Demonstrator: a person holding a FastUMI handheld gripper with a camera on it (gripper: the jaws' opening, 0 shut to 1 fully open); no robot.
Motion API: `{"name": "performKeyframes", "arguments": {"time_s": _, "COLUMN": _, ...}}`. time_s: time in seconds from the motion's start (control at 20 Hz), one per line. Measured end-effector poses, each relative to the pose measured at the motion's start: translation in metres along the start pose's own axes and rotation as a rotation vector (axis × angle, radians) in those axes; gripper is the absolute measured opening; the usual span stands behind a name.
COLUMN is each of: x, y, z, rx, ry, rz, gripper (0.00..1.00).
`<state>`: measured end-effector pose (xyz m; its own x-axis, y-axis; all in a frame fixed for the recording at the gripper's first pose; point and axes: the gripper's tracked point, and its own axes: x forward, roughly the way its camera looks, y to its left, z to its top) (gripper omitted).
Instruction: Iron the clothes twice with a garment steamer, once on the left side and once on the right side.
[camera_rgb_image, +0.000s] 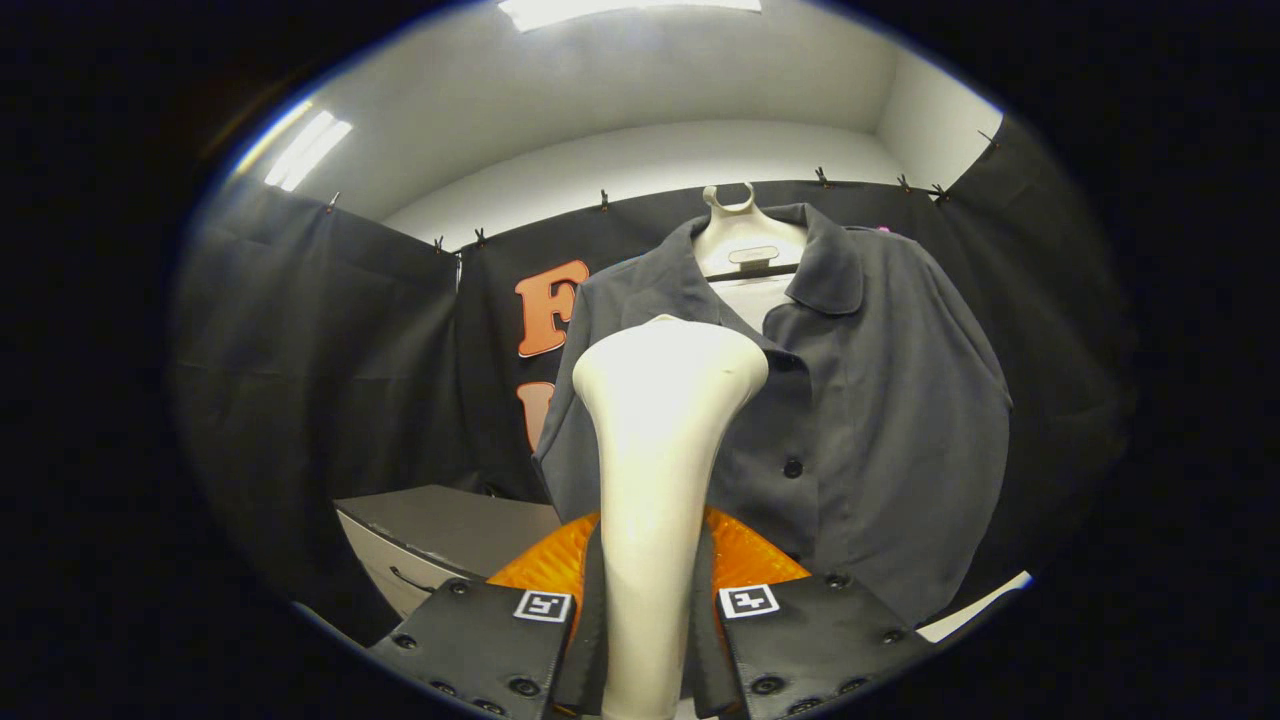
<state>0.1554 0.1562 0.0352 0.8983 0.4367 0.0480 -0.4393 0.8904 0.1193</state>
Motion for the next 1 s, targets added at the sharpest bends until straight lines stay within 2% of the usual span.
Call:
{"name": "performKeyframes", "arguments": {"time_s": 0.55, "x": 0.044, "y": -0.001, "z": -0.028, "rx": -0.032, "ry": 0.038, "rz": -0.035, "gripper": 0.40}}
{"name": "performKeyframes", "arguments": {"time_s": 1.0, "x": 0.043, "y": -0.001, "z": -0.045, "rx": -0.033, "ry": 0.064, "rz": -0.044, "gripper": 0.40}}
